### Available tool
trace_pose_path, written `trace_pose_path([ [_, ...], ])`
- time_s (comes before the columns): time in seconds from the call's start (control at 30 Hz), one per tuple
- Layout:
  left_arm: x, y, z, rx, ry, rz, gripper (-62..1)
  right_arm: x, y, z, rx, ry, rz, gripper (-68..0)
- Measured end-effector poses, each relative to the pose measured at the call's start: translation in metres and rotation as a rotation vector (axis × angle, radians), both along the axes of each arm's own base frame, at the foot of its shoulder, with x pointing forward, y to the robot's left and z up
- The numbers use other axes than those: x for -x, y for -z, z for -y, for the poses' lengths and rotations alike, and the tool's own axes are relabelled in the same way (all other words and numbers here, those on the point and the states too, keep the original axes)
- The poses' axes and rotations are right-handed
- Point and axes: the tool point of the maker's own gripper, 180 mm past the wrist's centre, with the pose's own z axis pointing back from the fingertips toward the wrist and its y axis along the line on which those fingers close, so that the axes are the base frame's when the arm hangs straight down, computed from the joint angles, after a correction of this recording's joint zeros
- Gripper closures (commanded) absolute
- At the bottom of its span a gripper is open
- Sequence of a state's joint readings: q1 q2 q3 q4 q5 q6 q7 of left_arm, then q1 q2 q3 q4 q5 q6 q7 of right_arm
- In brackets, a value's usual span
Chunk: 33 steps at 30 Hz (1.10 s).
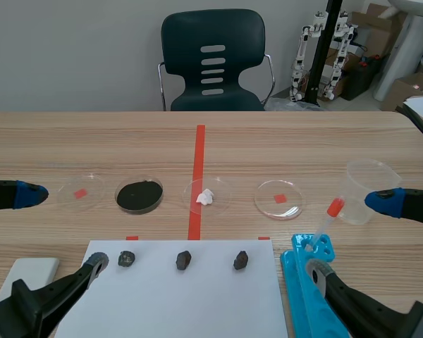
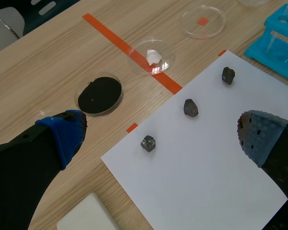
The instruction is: Pick up the right mineral with the left hand
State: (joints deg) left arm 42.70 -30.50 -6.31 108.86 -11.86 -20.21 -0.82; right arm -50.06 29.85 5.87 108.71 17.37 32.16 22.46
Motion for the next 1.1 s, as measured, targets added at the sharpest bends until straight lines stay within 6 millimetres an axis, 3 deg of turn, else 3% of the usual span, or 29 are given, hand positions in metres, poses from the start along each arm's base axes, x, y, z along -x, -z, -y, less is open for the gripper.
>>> trace_pose_path([
  [0.7,-0.001,-0.002,0.000,0.006,0.000,0.006,-62.3,0.000,0.000,0.000,0.000,0.000,0.000,-67.9],
  [0.9,-0.015,-0.002,0.009,-0.020,0.017,0.009,-62.3,0.000,0.000,0.000,0.001,0.000,0.000,-67.9],
  [1.03,-0.021,0.011,0.026,-0.038,0.006,-0.071,-62.3,0.000,0.000,0.000,-0.001,0.000,0.001,-67.9],
  [1.1,-0.030,0.016,0.025,-0.034,-0.069,-0.113,-62.3,0.000,0.000,0.000,0.000,0.000,0.000,-67.9],
])
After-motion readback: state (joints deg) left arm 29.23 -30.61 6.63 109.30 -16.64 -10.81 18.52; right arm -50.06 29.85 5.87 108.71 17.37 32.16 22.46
